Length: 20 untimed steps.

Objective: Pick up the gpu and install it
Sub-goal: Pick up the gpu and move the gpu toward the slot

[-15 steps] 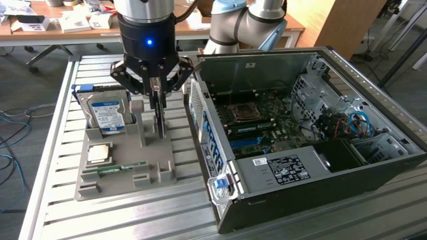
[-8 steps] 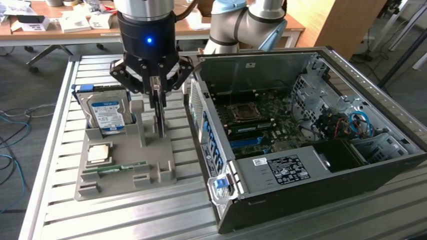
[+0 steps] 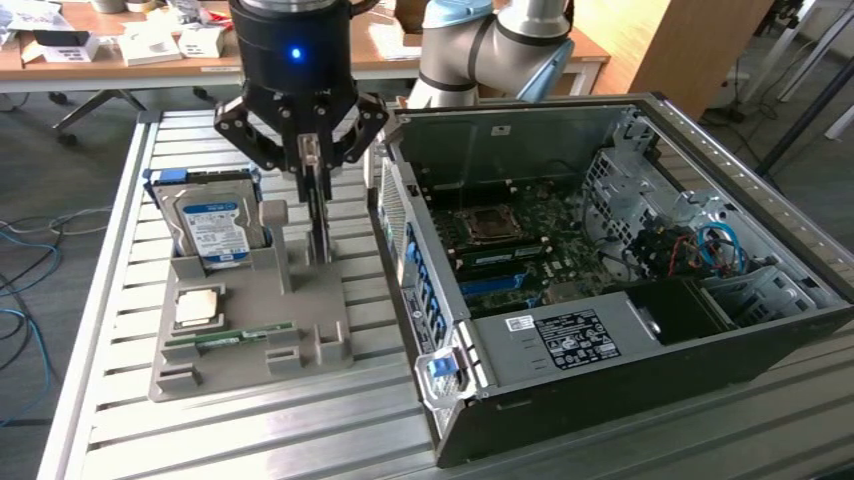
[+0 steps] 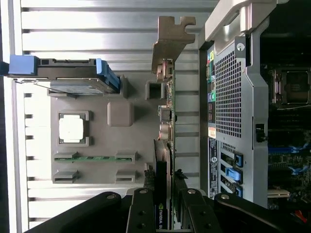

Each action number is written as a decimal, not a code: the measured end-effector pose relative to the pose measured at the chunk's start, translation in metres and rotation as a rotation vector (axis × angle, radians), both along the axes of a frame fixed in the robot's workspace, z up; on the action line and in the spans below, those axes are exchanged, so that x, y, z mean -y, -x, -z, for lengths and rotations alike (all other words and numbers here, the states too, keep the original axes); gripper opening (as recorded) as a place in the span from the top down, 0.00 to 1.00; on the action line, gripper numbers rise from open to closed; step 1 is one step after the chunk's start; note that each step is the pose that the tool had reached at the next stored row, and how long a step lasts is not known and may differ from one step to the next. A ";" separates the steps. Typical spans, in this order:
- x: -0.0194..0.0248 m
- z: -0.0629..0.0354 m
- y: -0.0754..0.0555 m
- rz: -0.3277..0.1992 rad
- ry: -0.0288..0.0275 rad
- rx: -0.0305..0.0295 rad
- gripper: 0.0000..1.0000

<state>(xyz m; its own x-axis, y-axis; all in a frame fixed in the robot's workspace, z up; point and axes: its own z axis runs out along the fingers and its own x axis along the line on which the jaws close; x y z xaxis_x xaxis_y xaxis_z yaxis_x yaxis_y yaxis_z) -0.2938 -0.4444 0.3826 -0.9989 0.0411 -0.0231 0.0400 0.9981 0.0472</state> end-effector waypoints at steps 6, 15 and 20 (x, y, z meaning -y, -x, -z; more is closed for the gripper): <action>0.0000 -0.0182 0.000 0.000 0.0000 -0.0001 0.73; 0.0000 -0.0377 0.000 0.000 -0.0001 0.0001 0.73; 0.0000 -0.0379 0.000 0.000 -0.0001 0.0001 0.73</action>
<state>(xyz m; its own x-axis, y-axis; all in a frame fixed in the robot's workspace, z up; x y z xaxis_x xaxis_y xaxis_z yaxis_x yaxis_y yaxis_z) -0.2938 -0.4444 0.4205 -0.9989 0.0411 -0.0232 0.0400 0.9981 0.0473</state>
